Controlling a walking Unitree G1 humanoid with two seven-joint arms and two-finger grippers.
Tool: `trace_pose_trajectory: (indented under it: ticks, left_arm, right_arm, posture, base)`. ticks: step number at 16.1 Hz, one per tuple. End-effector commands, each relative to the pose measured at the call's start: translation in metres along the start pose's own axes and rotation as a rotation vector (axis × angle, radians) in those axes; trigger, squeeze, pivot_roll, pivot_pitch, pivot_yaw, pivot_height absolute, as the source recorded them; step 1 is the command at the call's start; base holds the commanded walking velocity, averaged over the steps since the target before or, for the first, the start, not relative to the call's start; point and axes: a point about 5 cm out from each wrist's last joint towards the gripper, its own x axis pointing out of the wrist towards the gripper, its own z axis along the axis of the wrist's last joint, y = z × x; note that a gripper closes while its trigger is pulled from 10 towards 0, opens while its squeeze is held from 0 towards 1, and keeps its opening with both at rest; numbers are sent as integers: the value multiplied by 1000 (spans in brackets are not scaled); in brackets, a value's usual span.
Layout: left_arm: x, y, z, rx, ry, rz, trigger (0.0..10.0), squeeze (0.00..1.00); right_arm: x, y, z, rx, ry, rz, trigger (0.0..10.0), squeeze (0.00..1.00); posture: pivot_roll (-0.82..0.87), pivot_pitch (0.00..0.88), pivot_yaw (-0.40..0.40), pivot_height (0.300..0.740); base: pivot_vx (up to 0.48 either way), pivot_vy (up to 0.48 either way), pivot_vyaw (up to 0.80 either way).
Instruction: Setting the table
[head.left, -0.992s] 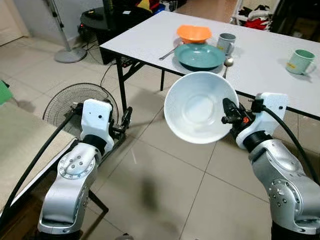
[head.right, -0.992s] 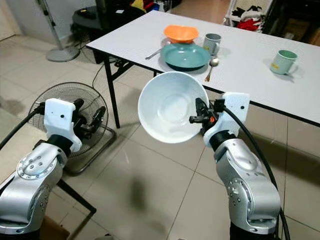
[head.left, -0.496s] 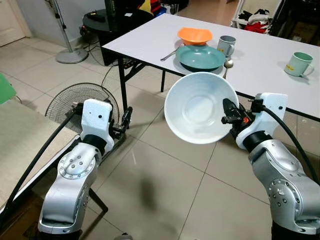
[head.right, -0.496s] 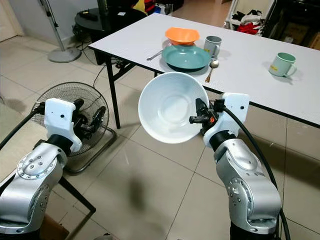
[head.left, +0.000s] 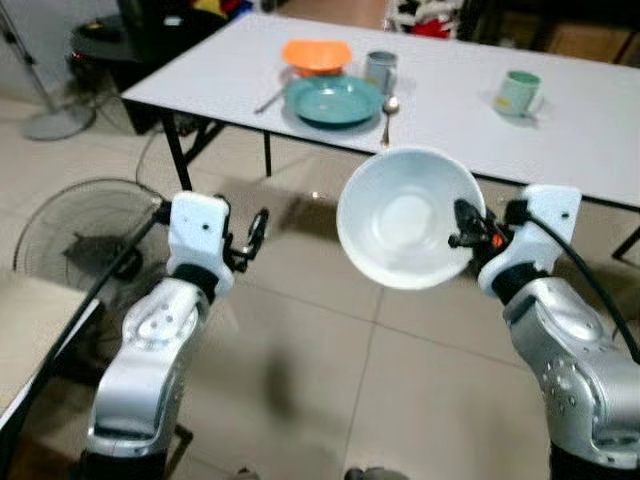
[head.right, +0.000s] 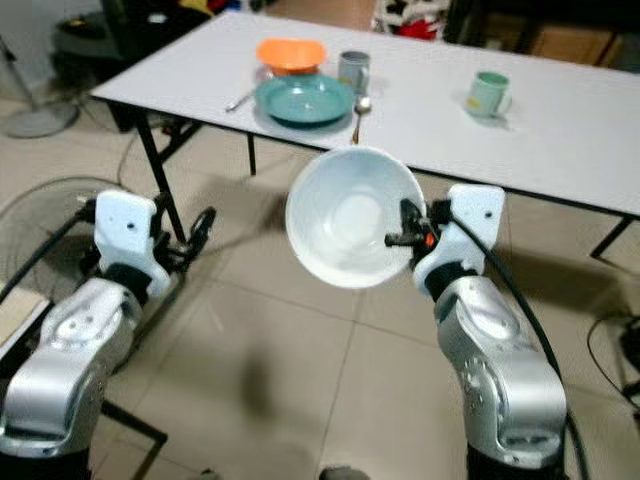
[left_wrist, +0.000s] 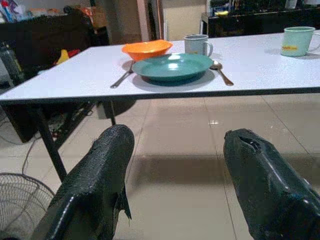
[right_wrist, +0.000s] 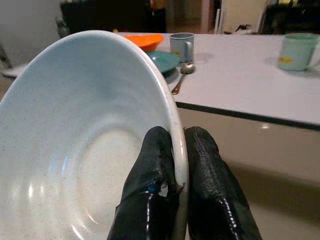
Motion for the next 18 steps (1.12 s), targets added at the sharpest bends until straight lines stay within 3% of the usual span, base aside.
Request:
trace_pose_trajectory:
  ticks: [1,3,10,18]
  left_arm:
    - [1,0,-1,-7,-3,-8,10000,0]
    - [2,-1,-1,-4,0,-15,10000,0]
    - [3,-5,-3,5,10,-55,10000,0]
    - [5,-11,-5,-4,13,-95,10000,0]
  right_arm:
    - [2,7,5,-43,-55,29,10000,0]
    - [0,8,1,20,-22,53,10000,0]
    - [-4,6,-1,57,-25,44,10000,0]
    - [-10,4,-3,79,-16,19,10000,0]
  posture:
    - [66,0,10,740]
    - [57,0,12,740]
    - [53,0,25,740]
    - [32,0,38,740]
  base:
    - [0,0,0]
    - [264,0,0]
    - [267,0,-213]
    - [268,0,-800]
